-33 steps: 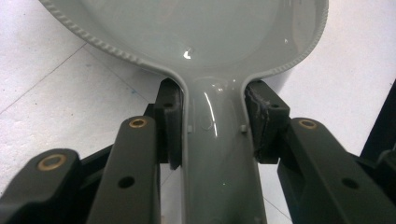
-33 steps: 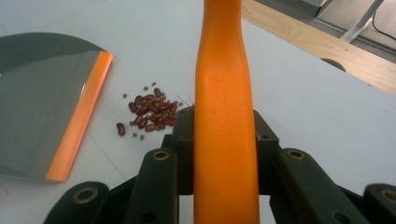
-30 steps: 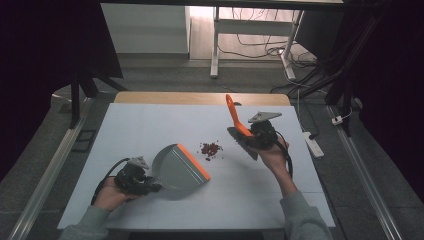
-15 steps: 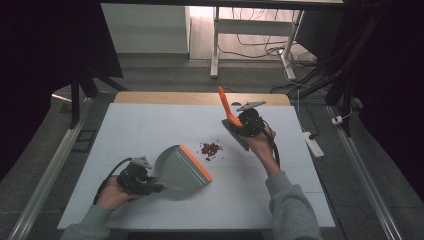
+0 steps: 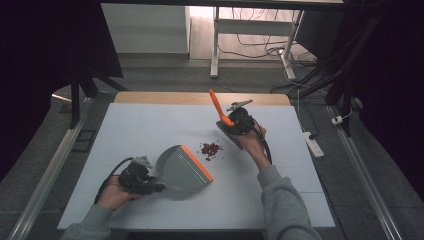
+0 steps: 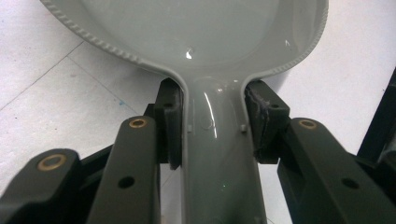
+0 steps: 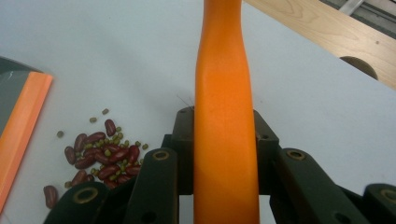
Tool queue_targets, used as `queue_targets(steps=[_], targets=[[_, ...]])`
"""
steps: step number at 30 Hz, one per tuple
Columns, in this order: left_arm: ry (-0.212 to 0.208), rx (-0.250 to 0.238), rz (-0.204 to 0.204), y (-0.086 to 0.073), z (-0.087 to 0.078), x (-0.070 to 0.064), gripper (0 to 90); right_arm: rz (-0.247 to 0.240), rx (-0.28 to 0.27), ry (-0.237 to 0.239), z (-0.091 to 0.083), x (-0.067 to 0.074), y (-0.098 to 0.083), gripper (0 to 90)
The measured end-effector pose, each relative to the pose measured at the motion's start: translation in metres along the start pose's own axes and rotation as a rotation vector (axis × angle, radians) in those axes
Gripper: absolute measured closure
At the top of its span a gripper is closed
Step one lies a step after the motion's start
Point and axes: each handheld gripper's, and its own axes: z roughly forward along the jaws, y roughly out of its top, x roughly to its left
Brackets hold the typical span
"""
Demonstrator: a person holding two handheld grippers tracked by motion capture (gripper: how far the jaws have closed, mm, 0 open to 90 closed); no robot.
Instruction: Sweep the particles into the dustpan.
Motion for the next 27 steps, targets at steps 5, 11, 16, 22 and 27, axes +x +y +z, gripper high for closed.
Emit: queue_targets(steps=[5,11,16,22,27], targets=[[-0.005,0.003,-0.005,0.001,0.001,0.001,61.5,-0.017,0.016,0.011,0.011,0.006,0.001,70.4],[-0.004,0.002,-0.009,0.001,0.001,0.001,61.6,-0.026,0.03,0.019,0.019,0.012,0.002,70.4],[-0.008,0.003,-0.012,0.001,0.002,0.001,61.5,-0.042,0.045,0.02,0.024,0.017,0.004,70.4],[-0.01,0.004,-0.013,0.001,0.002,0.002,61.6,-0.049,0.049,0.035,0.03,0.022,0.005,70.5],[-0.011,0.006,-0.012,0.002,0.002,0.002,61.6,-0.059,0.052,0.047,0.031,0.029,0.005,70.5]])
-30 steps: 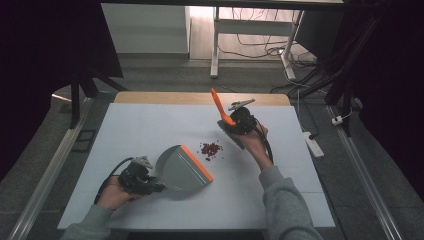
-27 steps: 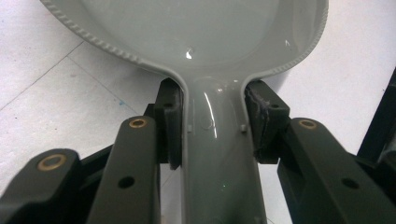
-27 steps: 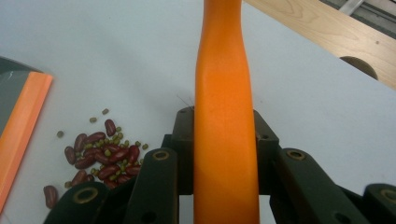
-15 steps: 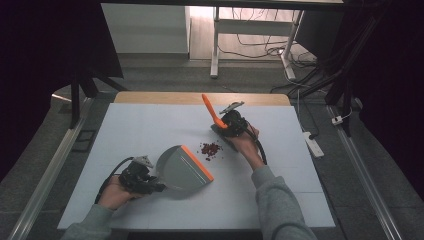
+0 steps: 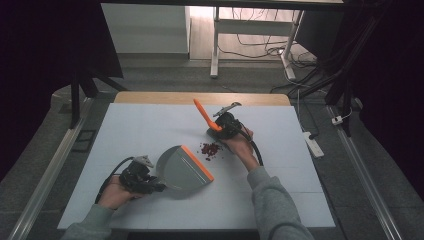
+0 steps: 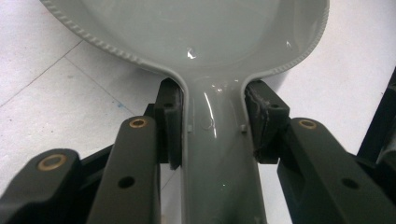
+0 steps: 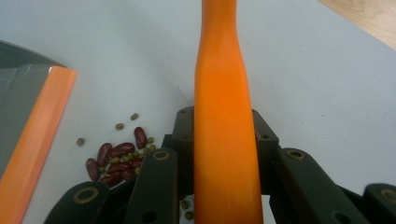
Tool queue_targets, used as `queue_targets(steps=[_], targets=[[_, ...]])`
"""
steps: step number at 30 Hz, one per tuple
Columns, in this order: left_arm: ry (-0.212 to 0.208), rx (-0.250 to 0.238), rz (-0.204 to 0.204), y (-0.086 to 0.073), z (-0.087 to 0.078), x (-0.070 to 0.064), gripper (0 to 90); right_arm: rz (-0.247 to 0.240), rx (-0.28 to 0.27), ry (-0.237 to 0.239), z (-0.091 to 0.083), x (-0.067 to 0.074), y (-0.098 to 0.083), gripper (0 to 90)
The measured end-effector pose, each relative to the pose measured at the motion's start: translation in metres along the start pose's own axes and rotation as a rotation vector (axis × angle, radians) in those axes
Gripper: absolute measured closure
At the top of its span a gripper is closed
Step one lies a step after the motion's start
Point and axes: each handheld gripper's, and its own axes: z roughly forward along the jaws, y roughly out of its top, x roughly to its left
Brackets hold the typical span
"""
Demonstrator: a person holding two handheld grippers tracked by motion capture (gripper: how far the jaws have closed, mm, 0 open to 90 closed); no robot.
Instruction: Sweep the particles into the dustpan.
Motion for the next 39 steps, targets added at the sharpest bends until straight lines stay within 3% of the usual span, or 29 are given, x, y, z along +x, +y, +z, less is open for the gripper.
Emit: queue_targets(steps=[15,22,30,36,39], targets=[[-0.001,0.002,0.0,0.001,0.0,0.0,61.6,-0.064,-0.004,0.061,0.0,0.029,0.001,70.5],[-0.001,0.002,-0.002,0.001,0.001,0.0,61.6,-0.056,-0.01,0.1,-0.001,0.035,0.0,70.5],[-0.002,0.006,0.002,0.001,0.001,0.0,61.6,-0.09,-0.008,0.129,0.0,0.052,0.002,70.5],[-0.003,0.005,0.002,0.001,0.001,0.0,61.6,-0.096,-0.01,0.131,0.0,0.055,0.002,70.5],[-0.002,0.003,-0.002,0.002,0.002,-0.001,61.6,-0.093,-0.014,0.155,0.0,0.057,0.001,70.5]])
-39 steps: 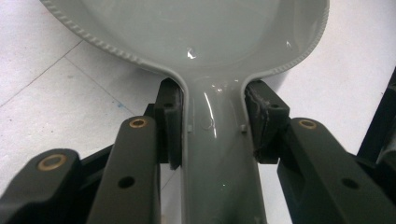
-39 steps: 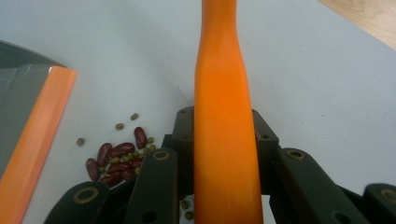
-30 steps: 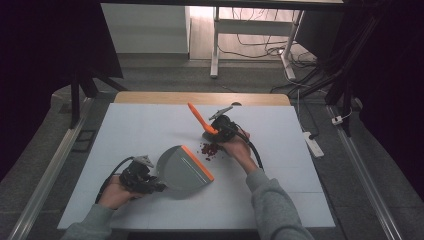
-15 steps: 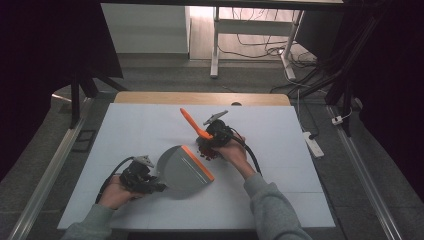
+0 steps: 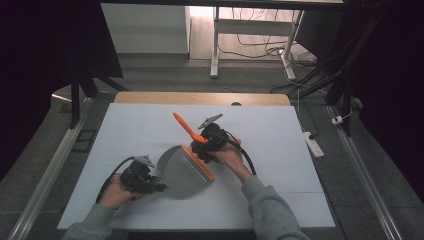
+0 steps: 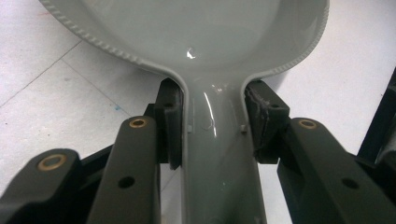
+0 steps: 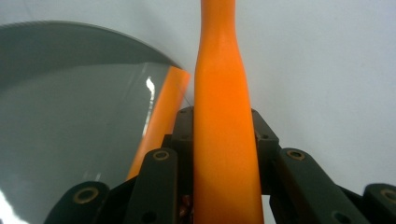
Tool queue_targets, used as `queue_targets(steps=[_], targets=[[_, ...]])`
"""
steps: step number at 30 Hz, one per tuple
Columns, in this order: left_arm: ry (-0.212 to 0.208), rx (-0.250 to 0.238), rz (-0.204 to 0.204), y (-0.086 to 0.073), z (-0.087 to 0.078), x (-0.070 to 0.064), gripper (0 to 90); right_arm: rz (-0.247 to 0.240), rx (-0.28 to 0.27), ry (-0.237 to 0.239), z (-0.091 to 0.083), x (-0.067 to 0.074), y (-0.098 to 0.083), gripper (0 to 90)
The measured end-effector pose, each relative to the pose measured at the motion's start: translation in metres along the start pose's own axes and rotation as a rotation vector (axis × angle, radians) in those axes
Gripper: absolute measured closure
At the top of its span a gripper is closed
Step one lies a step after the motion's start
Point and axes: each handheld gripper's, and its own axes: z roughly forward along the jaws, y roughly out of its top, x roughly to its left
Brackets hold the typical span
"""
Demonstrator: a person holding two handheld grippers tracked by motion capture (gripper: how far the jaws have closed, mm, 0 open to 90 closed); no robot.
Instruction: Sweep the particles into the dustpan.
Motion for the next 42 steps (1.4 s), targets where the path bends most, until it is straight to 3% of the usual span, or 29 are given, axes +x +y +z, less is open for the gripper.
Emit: queue_targets(steps=[3,6,10,14,16,19,22,26,31,36,42], targets=[[0.0,0.0,0.0,0.0,0.0,0.0,61.6,-0.017,-0.001,0.002,0.001,0.005,0.001,70.5],[0.0,0.001,0.001,0.0,0.0,0.0,61.6,-0.019,-0.007,0.034,0.002,0.011,0.002,70.5],[0.0,0.003,0.003,0.0,0.0,0.0,61.6,-0.062,-0.008,0.035,0.002,0.023,0.005,70.5],[-0.003,0.008,0.009,0.0,0.0,0.001,61.6,-0.059,-0.027,0.097,0.0,0.032,0.009,70.5],[-0.003,0.005,0.005,0.0,0.0,0.001,61.6,-0.092,-0.027,0.104,0.0,0.038,0.01,70.5],[-0.002,0.006,0.005,0.0,0.0,0.001,61.6,-0.097,-0.049,0.117,-0.003,0.041,0.013,70.5],[-0.001,0.008,0.009,0.0,0.0,0.001,61.6,-0.096,-0.072,0.086,-0.011,0.036,0.015,70.5],[0.001,0.01,0.01,0.0,0.0,0.001,61.6,-0.05,-0.092,0.019,-0.024,0.018,0.011,70.5],[-0.002,0.005,0.004,0.0,0.001,0.001,61.6,0.029,-0.08,-0.061,-0.032,-0.009,-0.003,70.5],[0.001,0.009,0.003,0.0,0.001,0.001,61.6,0.087,-0.064,-0.082,-0.028,-0.026,-0.011,70.5],[0.0,0.006,0.0,0.0,0.001,0.001,61.6,0.087,-0.064,-0.064,-0.008,-0.028,-0.006,70.5]])
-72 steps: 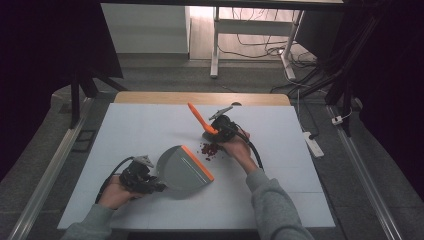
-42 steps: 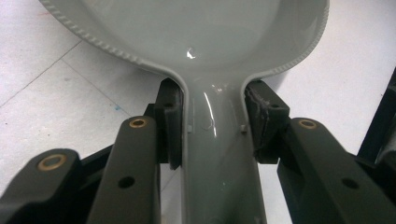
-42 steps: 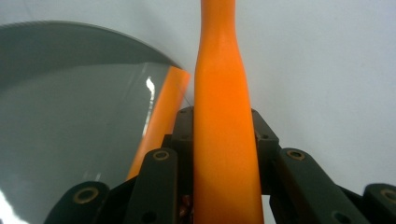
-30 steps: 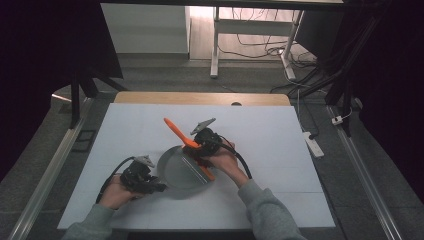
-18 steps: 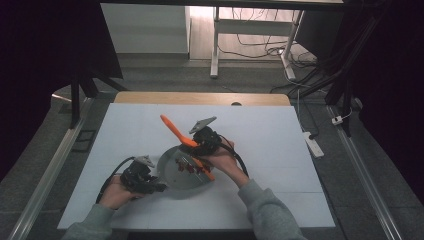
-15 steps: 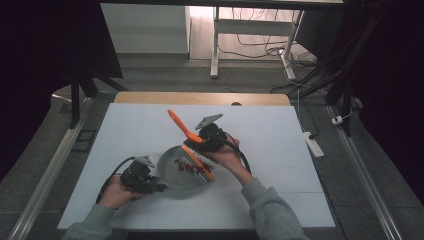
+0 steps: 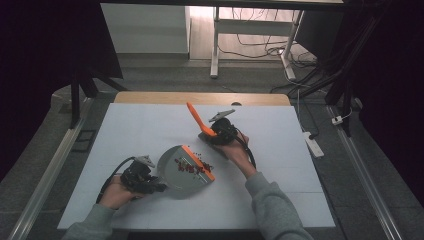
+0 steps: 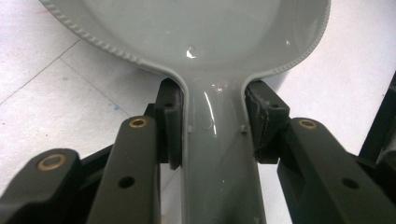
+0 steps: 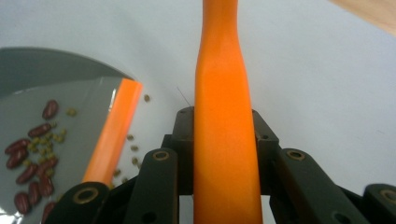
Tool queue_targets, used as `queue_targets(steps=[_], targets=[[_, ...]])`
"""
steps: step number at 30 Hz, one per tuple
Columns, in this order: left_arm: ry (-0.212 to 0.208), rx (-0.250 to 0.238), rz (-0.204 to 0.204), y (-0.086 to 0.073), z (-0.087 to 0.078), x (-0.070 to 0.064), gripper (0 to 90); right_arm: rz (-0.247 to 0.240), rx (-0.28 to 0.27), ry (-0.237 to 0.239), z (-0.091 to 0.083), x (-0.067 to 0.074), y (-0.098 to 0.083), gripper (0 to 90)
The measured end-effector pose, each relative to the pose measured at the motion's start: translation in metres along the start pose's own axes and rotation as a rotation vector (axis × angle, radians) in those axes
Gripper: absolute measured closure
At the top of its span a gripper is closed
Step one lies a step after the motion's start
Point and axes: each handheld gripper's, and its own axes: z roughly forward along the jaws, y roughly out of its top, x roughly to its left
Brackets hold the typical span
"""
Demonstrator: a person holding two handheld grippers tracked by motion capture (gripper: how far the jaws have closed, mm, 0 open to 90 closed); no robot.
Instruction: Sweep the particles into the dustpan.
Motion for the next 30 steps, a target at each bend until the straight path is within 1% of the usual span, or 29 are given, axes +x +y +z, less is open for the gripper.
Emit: queue_targets(steps=[5,9,12,13,19,22,23,26,27,30], targets=[[-0.001,0.0,0.001,0.0,0.0,0.0,61.6,-0.049,0.031,0.005,0.019,0.015,0.014,70.5],[0.0,0.0,0.004,0.0,0.0,0.0,61.6,-0.073,0.039,0.02,0.025,0.026,0.019,70.5],[0.001,-0.003,0.001,0.0,0.0,0.0,61.6,-0.099,0.054,0.022,0.023,0.033,0.018,70.5],[0.001,-0.004,0.0,0.0,0.0,0.0,61.6,-0.104,0.055,0.031,0.022,0.035,0.017,70.5],[-0.002,-0.003,-0.004,-0.001,0.001,0.001,61.6,-0.133,0.041,0.059,0.014,0.054,0.008,70.4],[-0.004,0.002,-0.006,-0.001,0.002,0.001,61.6,-0.103,0.013,0.109,0.009,0.061,0.005,70.5],[-0.006,0.002,-0.008,-0.001,0.002,0.001,61.6,-0.094,0.007,0.118,0.007,0.064,0.005,70.5],[-0.01,-0.004,-0.012,-0.001,0.002,0.002,61.6,-0.086,0.007,0.148,0.003,0.072,0.004,70.5],[-0.009,-0.004,-0.01,-0.001,0.002,0.002,61.6,-0.092,0.008,0.157,0.001,0.074,0.004,70.5],[-0.011,-0.001,-0.012,-0.001,0.002,0.003,61.6,-0.116,-0.013,0.159,-0.006,0.078,0.005,70.5]])
